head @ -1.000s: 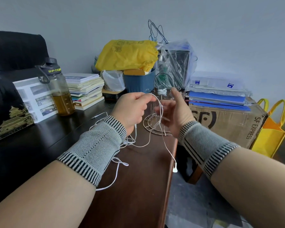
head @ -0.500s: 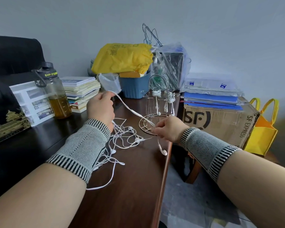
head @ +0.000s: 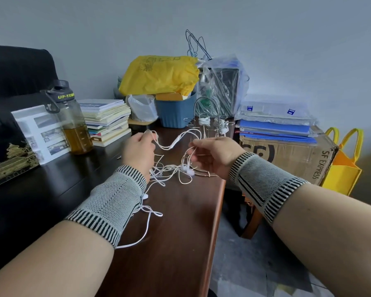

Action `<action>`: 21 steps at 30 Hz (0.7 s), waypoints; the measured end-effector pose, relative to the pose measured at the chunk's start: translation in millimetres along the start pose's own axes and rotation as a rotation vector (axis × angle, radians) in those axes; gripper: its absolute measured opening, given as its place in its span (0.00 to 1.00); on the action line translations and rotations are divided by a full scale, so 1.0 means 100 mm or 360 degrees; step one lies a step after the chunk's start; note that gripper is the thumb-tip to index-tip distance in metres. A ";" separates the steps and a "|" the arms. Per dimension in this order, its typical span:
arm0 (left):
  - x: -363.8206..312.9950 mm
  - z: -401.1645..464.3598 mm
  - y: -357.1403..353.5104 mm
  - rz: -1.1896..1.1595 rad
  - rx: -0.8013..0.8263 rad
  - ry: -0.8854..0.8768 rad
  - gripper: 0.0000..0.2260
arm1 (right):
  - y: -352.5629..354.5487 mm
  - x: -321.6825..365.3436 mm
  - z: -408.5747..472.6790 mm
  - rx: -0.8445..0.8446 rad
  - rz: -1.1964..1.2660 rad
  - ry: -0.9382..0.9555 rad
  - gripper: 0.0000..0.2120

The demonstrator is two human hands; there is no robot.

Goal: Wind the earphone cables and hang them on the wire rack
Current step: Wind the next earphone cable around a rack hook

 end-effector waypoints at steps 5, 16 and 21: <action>0.08 0.04 0.16 0.0075 -0.0056 0.0088 0.08 | 0.22 -0.04 -0.03 0.0007 0.0113 -0.0042 0.09; 0.19 -0.34 -0.60 0.1193 0.0960 -0.0205 0.07 | 0.18 -0.08 -0.09 0.0076 0.0227 -0.0070 0.12; 0.04 -0.33 -0.60 0.1288 0.0774 -0.0377 0.11 | 0.20 -0.06 -0.10 0.0040 0.0278 -0.0050 0.12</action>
Point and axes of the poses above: each hand's wrist, its own z-axis towards the middle knuckle, its own y-axis out of the back of the hand, x = y × z, the point moved 10 cm from there along z, towards the middle knuckle, and after that the axes turned 8 degrees about -y, right-handed, at the moved point
